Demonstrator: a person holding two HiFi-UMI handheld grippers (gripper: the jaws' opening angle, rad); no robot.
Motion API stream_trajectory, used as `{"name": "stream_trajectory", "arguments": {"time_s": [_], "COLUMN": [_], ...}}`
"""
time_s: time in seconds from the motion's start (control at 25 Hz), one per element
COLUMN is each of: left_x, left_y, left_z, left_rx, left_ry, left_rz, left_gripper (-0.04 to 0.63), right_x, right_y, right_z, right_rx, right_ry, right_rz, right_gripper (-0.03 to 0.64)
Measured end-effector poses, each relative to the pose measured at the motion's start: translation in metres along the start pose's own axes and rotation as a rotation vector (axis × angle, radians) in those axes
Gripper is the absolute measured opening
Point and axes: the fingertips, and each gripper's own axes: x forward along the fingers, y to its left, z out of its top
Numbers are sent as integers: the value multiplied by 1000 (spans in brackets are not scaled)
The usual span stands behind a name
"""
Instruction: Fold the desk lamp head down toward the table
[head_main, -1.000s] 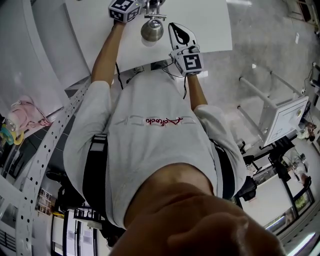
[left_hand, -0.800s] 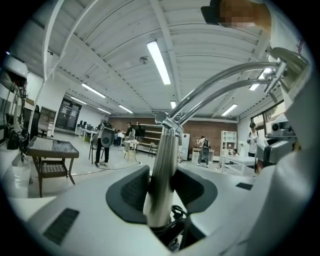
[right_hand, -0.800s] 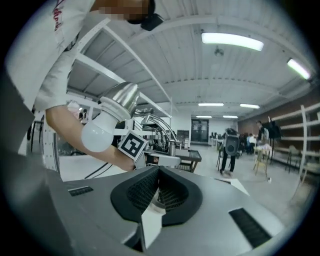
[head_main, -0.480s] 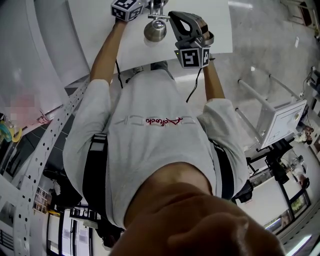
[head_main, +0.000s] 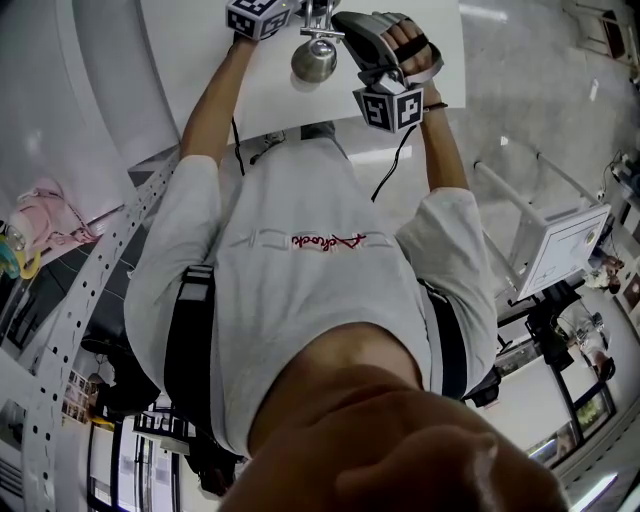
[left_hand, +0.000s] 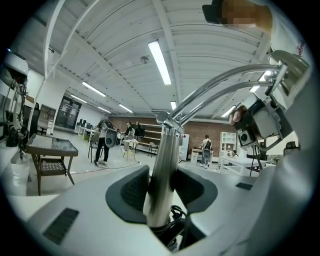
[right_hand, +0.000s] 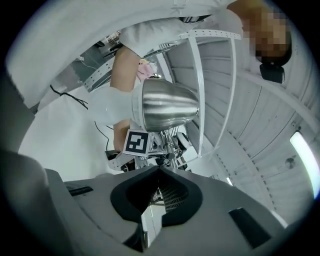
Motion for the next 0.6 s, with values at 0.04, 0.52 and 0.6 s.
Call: {"name": "stream_trajectory", "arguments": {"time_s": [0.04,0.52,0.6], "left_x": [0,0,0], "left_y": [0,0,0], "left_z": [-1,1,1], "left_rx": [-1,-7,-7], "left_ry": [0,-1,0], "left_rz": [0,-3,-2], "left_gripper": [175,176,176], "right_x": [0,10,15], "right_y": [-1,-5,-5], "right_z": [0,19,25], "right_rx": [-10,-126,-157], "right_ry": [0,-96,-126], "right_rz": [-3,12,4], "right_gripper": [25,221,221]}}
